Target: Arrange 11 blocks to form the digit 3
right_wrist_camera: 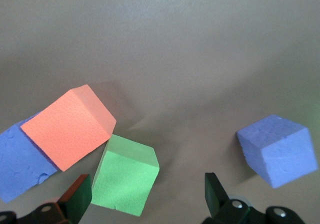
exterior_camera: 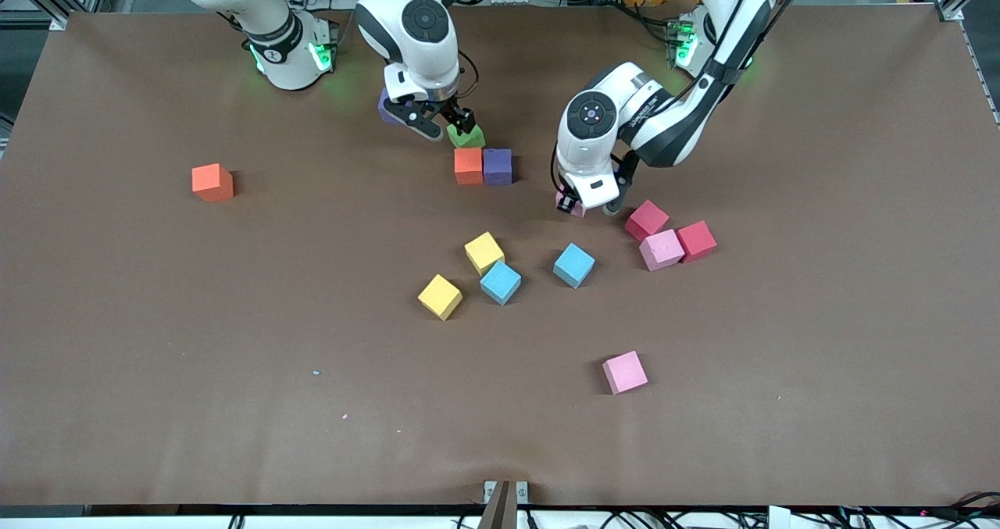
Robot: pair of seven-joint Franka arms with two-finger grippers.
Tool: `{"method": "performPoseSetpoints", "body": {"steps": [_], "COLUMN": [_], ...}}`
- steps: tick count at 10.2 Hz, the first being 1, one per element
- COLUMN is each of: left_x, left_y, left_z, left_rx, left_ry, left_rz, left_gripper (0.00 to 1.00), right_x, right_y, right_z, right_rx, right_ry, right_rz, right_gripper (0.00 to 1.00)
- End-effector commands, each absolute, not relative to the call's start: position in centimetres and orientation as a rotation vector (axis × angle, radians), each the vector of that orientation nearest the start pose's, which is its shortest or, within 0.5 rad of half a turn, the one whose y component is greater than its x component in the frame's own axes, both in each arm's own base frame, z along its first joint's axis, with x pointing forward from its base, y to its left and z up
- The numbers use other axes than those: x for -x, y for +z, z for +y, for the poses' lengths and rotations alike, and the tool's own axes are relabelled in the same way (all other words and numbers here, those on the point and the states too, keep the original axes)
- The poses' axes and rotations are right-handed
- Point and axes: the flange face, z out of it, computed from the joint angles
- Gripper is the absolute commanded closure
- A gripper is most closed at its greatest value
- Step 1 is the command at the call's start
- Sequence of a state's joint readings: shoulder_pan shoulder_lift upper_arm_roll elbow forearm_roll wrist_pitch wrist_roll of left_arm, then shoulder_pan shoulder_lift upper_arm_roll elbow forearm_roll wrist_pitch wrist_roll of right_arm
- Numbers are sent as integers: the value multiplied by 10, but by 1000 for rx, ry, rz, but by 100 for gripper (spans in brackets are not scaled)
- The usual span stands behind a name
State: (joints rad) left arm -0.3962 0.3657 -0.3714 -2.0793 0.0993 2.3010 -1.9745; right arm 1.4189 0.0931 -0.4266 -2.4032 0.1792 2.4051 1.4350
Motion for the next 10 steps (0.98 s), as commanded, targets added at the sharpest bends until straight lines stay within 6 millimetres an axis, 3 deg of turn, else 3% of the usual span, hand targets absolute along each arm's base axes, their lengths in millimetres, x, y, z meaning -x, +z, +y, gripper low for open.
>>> {"method": "performPoseSetpoints", "body": {"steps": [1, 7, 10], "left_x": [-415, -411, -408], "left_y": [254, 248, 244], "left_z": [-390, -389, -396], "left_rx": [2474, 2430, 2420], "left_ry": [128, 124, 130], "left_rz": [-1755, -1763, -1776], "left_gripper": [100, 100, 100], "right_x": [-254, -247, -237], "right_y": [266, 240, 228], "right_z": [411, 421, 425], "right_rx": [2967, 2834, 2857], "right_ry": [88, 137, 125], "right_rz": [996, 1230, 1219], "right_gripper": [0, 0, 0]}}
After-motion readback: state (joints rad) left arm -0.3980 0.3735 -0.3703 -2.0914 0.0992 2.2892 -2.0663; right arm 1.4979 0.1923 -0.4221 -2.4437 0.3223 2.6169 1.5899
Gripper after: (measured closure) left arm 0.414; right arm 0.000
